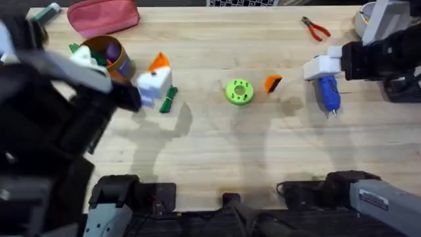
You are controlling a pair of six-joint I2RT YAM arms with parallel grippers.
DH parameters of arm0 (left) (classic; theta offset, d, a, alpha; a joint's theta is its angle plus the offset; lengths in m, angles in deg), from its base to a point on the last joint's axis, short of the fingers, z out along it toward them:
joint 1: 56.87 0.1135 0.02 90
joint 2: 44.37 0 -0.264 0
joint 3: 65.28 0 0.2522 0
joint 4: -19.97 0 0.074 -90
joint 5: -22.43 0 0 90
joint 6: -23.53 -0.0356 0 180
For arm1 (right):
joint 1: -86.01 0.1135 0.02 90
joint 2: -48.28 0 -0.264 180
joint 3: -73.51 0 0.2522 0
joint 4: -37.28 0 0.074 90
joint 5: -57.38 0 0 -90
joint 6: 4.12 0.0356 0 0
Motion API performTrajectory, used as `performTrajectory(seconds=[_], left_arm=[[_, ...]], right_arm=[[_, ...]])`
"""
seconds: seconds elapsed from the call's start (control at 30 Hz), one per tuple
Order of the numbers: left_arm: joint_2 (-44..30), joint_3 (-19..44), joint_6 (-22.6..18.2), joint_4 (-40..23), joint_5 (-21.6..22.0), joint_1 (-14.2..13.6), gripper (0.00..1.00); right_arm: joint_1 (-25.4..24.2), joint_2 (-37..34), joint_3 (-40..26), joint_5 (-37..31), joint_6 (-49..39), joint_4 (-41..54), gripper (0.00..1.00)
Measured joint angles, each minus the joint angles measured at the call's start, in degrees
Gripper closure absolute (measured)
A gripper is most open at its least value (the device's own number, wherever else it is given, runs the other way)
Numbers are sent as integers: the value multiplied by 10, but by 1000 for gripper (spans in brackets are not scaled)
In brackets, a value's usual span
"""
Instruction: Pick up the gripper from the table and insert it into the empty holder that is missing its gripper. Then pick up a screw, insert it into the mounting hole, and use the screwdriver to tighten it. Finally, clean up the table by picking up the vegetable and placing it into the bucket.
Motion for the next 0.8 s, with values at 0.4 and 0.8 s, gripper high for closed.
performTrajectory(seconds=[0.4,0.8], left_arm=[[193,-174,-1,57,-55,0,16],[252,-267,-1,132,-114,0,16]], right_arm=[[0,0,0,0,0,0,8],[0,0,0,0,0,0,8]])
